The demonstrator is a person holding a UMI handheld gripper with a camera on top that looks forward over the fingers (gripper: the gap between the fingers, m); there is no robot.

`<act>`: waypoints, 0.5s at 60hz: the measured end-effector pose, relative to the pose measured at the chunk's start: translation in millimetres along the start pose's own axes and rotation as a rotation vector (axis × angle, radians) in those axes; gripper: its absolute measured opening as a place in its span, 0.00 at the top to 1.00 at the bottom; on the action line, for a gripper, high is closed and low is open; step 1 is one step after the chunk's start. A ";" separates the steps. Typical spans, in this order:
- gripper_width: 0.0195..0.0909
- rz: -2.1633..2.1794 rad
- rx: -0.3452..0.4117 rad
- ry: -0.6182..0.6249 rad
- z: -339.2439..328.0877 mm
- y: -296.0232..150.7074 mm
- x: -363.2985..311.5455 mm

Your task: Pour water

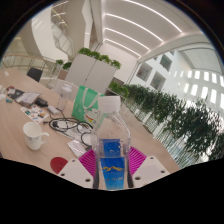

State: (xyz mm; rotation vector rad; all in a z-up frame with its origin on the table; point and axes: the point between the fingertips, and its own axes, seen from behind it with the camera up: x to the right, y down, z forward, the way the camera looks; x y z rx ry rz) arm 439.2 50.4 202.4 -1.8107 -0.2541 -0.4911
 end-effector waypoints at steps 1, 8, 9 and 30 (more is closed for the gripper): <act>0.74 -0.057 -0.001 0.006 1.6 -8.0 -5.5; 0.74 -0.585 -0.012 0.009 15.1 -42.0 -49.4; 0.74 -0.661 -0.018 0.020 19.4 -44.5 -58.4; 0.74 -1.681 -0.086 0.136 64.3 -82.0 -150.9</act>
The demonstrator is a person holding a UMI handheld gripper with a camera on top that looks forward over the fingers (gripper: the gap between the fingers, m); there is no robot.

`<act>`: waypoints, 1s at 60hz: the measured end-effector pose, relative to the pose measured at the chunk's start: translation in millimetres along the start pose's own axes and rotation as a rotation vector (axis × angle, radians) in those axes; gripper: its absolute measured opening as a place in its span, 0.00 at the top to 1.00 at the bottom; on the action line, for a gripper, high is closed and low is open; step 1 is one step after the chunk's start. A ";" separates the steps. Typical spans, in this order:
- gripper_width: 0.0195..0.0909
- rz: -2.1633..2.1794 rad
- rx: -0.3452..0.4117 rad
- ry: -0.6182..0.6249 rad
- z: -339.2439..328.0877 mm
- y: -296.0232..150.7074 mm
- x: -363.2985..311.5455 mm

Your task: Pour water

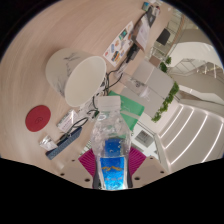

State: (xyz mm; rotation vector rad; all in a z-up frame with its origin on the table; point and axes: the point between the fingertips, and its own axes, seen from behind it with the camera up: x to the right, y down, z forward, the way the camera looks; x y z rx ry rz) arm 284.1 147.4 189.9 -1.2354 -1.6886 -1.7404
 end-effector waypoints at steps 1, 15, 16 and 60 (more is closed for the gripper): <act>0.74 -0.034 0.003 0.002 -0.5 -2.5 0.9; 0.74 -0.203 -0.006 -0.029 -1.8 -6.5 1.0; 0.75 -0.196 -0.004 -0.031 -1.4 -6.5 0.1; 0.64 1.947 0.466 -0.314 3.0 -7.8 -36.2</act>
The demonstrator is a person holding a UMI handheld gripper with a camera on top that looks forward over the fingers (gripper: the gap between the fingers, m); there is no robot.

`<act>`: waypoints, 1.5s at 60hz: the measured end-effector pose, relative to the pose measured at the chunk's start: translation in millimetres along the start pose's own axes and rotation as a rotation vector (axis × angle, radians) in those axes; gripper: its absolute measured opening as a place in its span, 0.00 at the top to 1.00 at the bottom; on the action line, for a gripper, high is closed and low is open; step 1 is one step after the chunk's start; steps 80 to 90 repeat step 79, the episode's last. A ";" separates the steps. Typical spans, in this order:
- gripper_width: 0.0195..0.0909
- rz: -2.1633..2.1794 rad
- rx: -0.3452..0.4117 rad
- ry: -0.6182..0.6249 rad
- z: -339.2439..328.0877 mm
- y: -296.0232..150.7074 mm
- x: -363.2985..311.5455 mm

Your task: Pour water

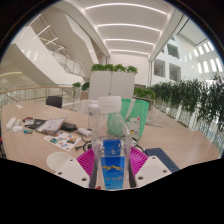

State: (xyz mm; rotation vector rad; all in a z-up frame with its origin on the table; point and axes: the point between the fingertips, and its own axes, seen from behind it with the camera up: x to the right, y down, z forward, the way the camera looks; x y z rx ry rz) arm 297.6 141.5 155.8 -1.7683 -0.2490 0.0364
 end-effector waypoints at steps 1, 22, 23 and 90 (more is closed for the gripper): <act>0.64 0.010 0.004 0.000 0.3 4.8 1.0; 0.62 0.159 0.028 -0.051 1.0 72.4 -6.5; 0.62 0.158 0.028 -0.051 5.0 75.9 -6.8; 0.10 0.296 -0.253 0.163 -285.0 -2.0 -157.1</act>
